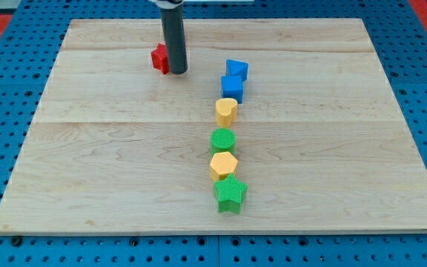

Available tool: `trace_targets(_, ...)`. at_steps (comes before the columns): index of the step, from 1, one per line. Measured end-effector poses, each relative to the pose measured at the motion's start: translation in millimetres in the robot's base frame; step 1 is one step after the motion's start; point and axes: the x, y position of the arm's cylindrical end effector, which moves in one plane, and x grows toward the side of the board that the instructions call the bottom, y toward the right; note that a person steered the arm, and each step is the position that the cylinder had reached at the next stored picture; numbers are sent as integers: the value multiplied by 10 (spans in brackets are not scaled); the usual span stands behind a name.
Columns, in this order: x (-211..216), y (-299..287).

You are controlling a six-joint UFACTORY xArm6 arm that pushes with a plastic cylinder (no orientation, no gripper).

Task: Place the red blocks in a vertical line

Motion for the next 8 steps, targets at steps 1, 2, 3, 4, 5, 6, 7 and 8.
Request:
trace_targets(1, 411, -710)
trace_targets(2, 260, -1215)
trace_targets(3, -73, -1145)
trace_targets(4, -104, -491)
trace_targets(5, -180, -75)
trace_targets(6, -350, -410)
trace_targets(7, -345, -210)
trace_targets(8, -293, 144)
